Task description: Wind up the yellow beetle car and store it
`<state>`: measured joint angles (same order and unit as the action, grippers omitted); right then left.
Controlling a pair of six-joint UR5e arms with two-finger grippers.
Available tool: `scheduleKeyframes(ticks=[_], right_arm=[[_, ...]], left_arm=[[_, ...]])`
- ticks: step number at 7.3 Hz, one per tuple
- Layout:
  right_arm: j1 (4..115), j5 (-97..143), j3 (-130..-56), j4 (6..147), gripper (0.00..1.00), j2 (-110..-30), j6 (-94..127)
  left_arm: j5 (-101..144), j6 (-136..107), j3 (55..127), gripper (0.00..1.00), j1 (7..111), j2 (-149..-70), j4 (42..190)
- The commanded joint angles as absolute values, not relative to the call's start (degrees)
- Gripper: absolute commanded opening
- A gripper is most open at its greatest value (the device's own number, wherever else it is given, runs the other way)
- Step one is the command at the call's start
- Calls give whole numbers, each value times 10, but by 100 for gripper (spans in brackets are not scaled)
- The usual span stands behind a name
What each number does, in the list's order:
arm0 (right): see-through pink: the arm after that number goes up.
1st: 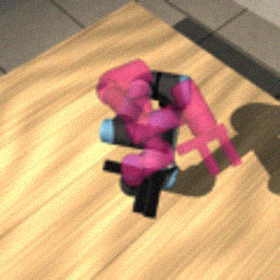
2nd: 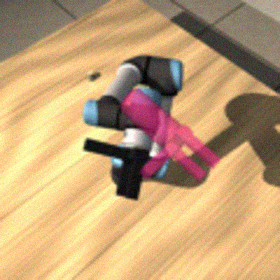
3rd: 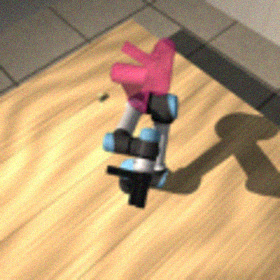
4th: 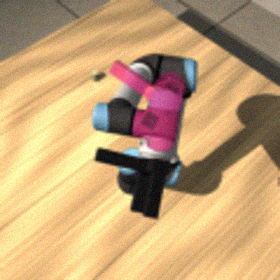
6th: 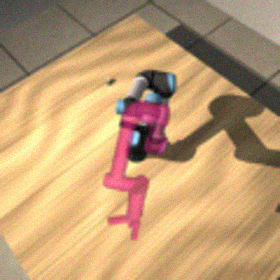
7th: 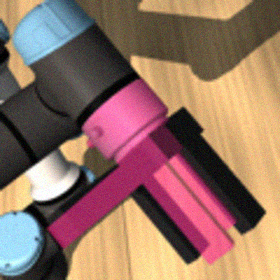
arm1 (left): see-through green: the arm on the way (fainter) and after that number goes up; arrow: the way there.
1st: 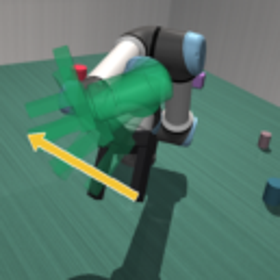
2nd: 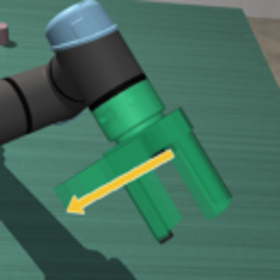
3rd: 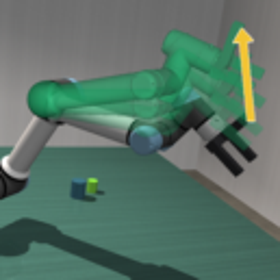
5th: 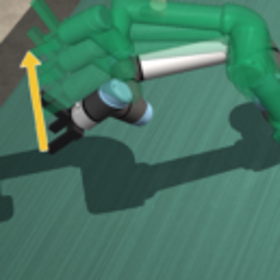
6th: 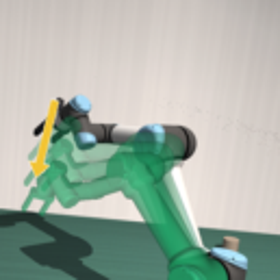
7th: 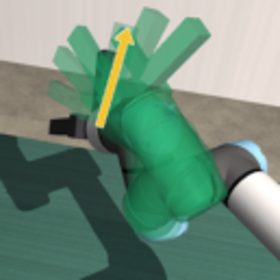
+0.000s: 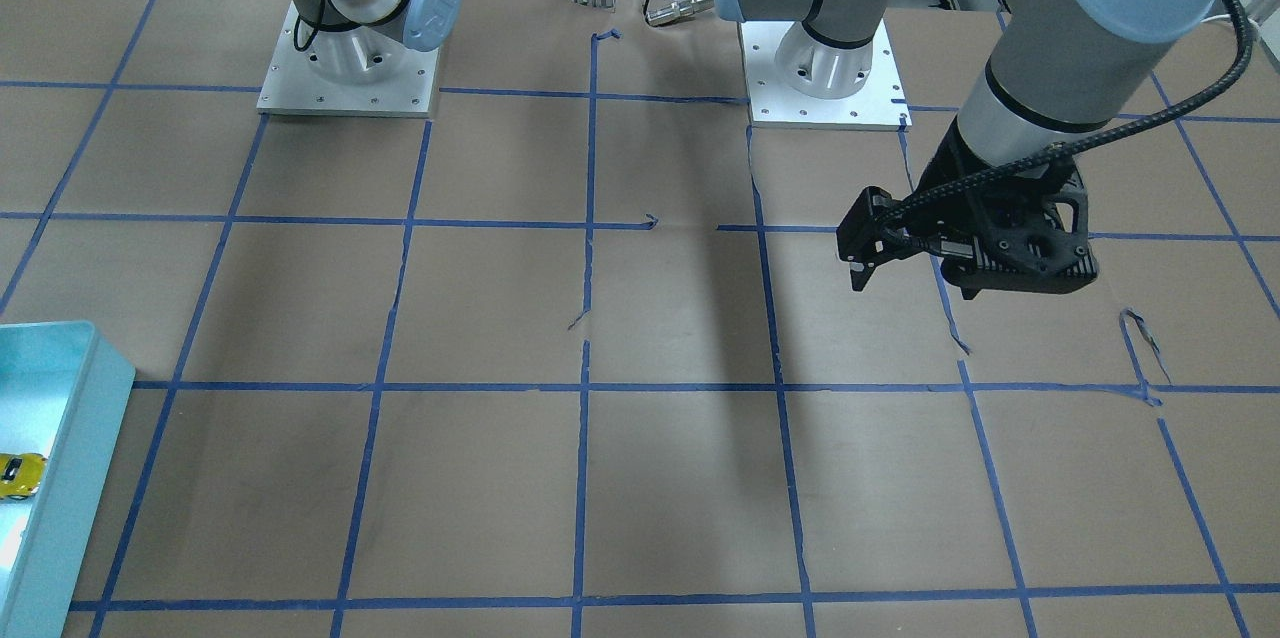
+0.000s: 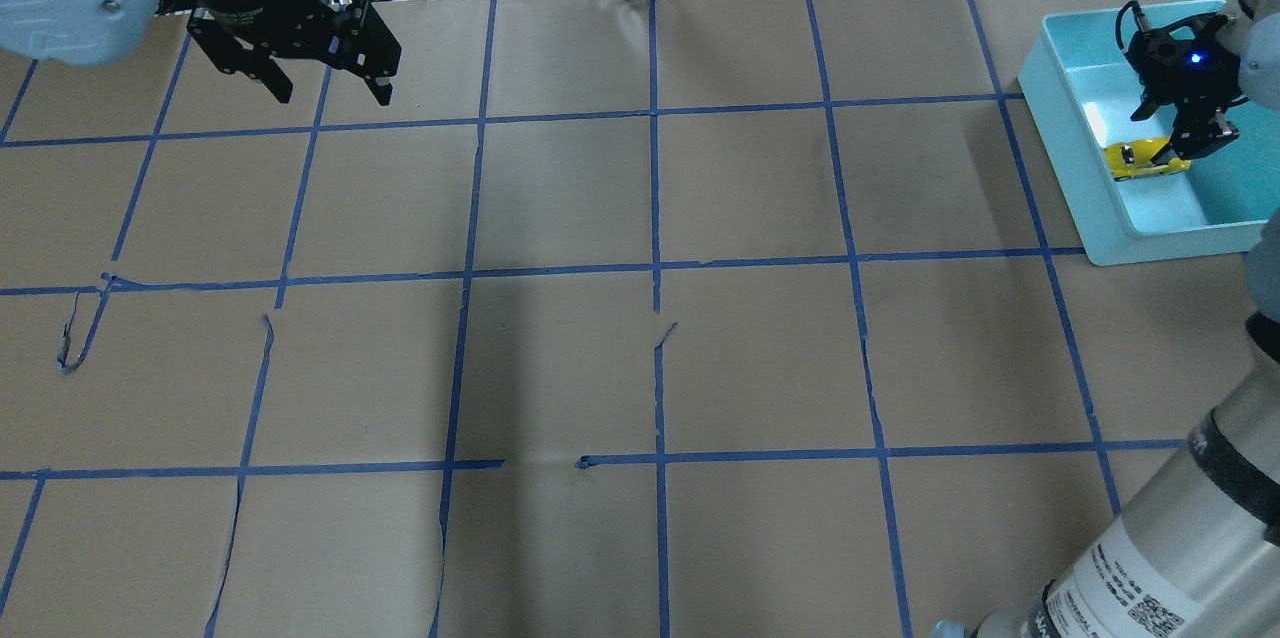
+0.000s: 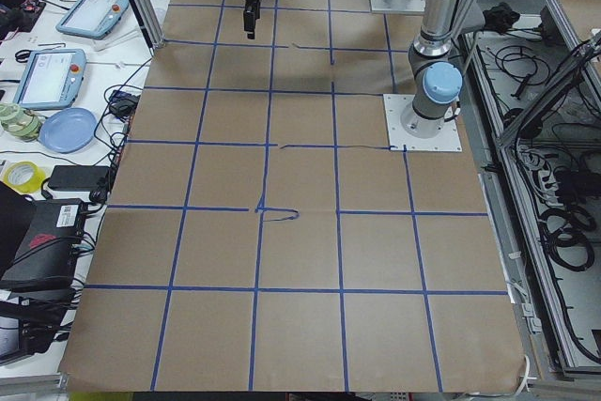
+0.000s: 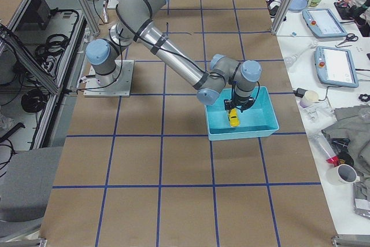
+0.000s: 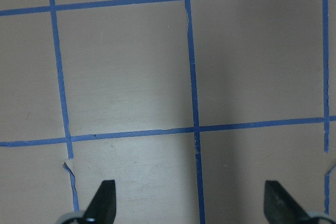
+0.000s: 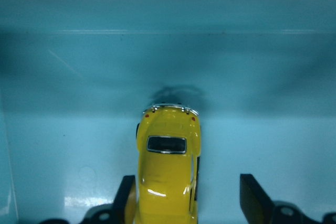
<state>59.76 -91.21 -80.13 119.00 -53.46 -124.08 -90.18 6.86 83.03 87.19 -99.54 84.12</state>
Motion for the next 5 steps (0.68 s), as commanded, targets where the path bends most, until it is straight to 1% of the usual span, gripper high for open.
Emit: scheduleKeyframes(ticks=[1, 2, 3, 5], right_arm=[[604, -904, -800, 1101, 100, -599, -1174], [624, -853, -801, 1040, 100, -649, -1086], [668, -839, -802, 1011, 100, -683, -979], [791, -845, -803, 996, 100, -707, -824]], left_arm=[[-902, 69, 830, 100, 872, -995, 841], [-902, 69, 830, 100, 872, -995, 841], [-902, 69, 830, 100, 872, -995, 841], [-902, 69, 830, 100, 872, -995, 841]])
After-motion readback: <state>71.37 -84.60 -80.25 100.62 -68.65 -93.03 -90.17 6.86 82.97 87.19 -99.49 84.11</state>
